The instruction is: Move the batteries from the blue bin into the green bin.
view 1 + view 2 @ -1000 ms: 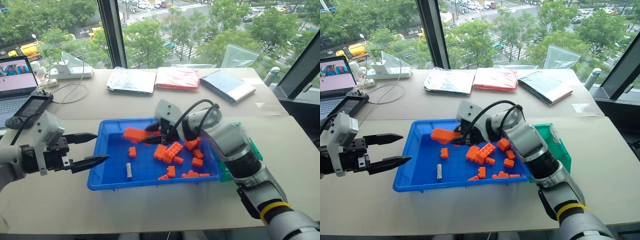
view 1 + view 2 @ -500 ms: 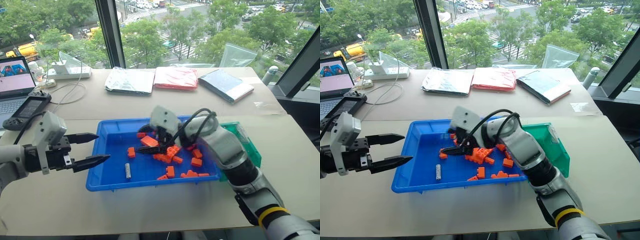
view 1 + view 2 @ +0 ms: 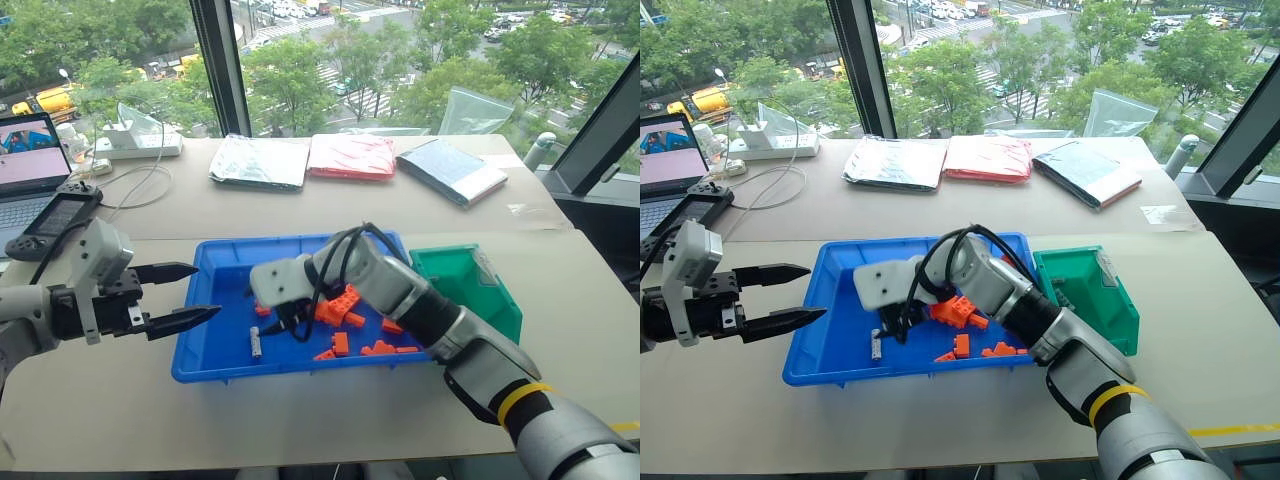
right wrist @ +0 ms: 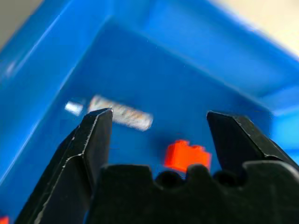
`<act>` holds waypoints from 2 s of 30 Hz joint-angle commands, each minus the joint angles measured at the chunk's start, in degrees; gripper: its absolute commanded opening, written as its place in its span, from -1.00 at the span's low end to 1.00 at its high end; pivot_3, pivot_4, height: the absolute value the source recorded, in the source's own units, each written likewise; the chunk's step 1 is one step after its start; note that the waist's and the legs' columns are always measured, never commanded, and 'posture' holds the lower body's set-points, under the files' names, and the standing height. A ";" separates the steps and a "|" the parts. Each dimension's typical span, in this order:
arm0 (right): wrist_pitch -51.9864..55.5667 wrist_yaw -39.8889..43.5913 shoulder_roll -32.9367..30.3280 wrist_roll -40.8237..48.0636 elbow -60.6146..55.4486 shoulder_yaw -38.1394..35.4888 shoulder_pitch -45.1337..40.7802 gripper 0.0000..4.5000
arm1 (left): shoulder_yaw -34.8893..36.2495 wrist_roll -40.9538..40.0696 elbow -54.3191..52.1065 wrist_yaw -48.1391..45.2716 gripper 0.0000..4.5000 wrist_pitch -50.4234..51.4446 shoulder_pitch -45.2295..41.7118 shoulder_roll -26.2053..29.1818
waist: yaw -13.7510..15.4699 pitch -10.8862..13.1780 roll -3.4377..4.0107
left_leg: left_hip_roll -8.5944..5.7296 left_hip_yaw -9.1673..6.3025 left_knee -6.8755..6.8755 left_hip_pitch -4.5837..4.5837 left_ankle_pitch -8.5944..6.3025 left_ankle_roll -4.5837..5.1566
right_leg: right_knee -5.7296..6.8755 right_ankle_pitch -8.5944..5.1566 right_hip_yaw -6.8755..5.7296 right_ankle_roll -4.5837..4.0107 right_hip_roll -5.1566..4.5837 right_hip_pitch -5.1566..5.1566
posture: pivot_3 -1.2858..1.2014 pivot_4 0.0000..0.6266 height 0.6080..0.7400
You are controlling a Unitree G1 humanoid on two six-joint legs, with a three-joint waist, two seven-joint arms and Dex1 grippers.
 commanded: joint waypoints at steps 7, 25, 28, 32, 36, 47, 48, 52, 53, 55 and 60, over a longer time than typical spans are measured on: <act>-18.54 -1.73 5.29 -13.19 12.88 4.15 -6.93 0.65 | 0.46 0.20 -0.28 -0.57 1.00 -1.03 -0.40 0.54 | -0.59 0.00 0.00 | 0.04 -0.11 -0.04 0.10 0.00 -0.01 | 0.07 0.00 0.00 0.00 0.02 0.00 | 0.03 -0.52 1.00; -22.36 9.40 10.21 -28.13 22.52 12.18 -11.81 0.65 | -0.76 0.05 -0.46 0.04 1.00 -1.32 -1.11 -0.34 | -0.34 -0.02 0.00 | 0.02 -0.15 -0.51 1.34 -0.01 -0.03 | -0.18 -0.01 -0.04 0.00 -0.01 1.15 | 0.03 -0.52 1.00; -21.72 10.70 11.94 -31.70 21.34 15.44 -10.63 0.65 | -0.87 -0.09 -0.42 0.16 1.00 -1.47 -1.23 -0.48 | -0.09 -0.06 0.00 | 0.03 -0.15 -0.67 1.67 -0.01 -0.03 | -0.21 -0.02 -0.05 -0.01 0.00 1.30 | 0.03 -0.52 1.00; -21.46 10.29 12.61 -35.36 20.39 17.32 -8.35 0.65 | -0.98 -0.16 -0.60 0.45 1.00 -1.53 -1.35 -0.73 | 0.37 -0.37 -0.06 | 0.04 -0.19 -0.96 2.41 -0.04 -0.05 | -0.43 -0.07 -0.11 -0.06 0.01 2.02 | 0.03 -0.52 1.00; -21.42 8.24 14.05 -39.74 22.97 18.77 -6.56 0.65 | -0.49 -0.55 -1.39 0.87 1.00 -1.32 -0.93 -0.98 | 0.99 -0.90 -0.24 | 0.06 -0.18 -1.09 3.09 -0.18 -0.15 | -0.83 -0.12 -0.15 -0.12 0.02 2.55 | 0.03 -0.52 1.00; -24.17 1.04 16.33 -46.90 30.73 19.16 -3.53 0.08 | 0.24 -1.94 -2.47 2.61 1.00 -0.91 -0.47 -1.24 | 0.98 -2.69 -0.14 | 0.07 -0.19 -2.06 5.00 -0.33 -0.28 | -1.24 -0.89 -0.14 -0.59 0.02 4.20 | 0.03 -0.52 1.00; -24.46 0.35 16.44 -47.25 31.52 19.13 -3.49 -0.08 | 0.21 -1.98 -2.43 2.69 1.00 -0.96 -0.49 -1.21 | 0.85 -2.86 -0.11 | 0.08 -0.19 -2.11 5.11 -0.34 -0.27 | -1.24 -0.92 -0.13 -0.61 0.02 4.27 | 0.03 -0.52 1.00; -25.56 -3.15 17.28 -48.66 35.17 19.12 -3.88 -0.67 | -0.12 -1.91 -2.11 2.73 1.00 -1.18 -0.69 -1.08 | 0.73 -3.15 -0.05 | 0.08 -0.21 -2.58 6.12 -0.37 -0.29 | -1.37 -1.57 -0.03 -0.41 0.02 5.15 | 0.03 -0.52 1.00; -25.61 -3.88 17.66 -48.90 36.02 19.05 -4.06 -0.82 | -0.22 -1.90 -2.02 2.71 1.00 -1.21 -0.78 -1.06 | 0.72 -3.22 0.04 | 0.07 -0.25 -2.68 6.23 -0.38 -0.30 | -1.36 -1.70 -0.02 -0.39 0.02 5.24 | 0.03 -0.52 1.00; -25.57 -6.06 18.75 -48.95 37.70 18.52 -4.43 -0.99 | -0.45 -1.87 -1.85 2.64 1.00 -1.27 -0.98 -1.00 | 0.59 -3.29 0.15 | 0.06 -0.37 -2.85 6.52 -0.38 -0.30 | -1.35 -1.82 0.04 -0.43 0.06 5.39 | 0.03 -0.52 1.00; -24.40 -11.43 20.83 -46.14 41.43 13.74 -6.87 -0.99 | -0.99 -1.77 -1.44 2.58 1.00 -1.27 -1.48 -0.89 | 0.13 -3.30 0.20 | -0.08 -1.20 -2.99 7.10 -0.66 -0.71 | -1.28 -2.42 0.15 -0.96 0.25 5.97 | 0.03 -0.52 1.00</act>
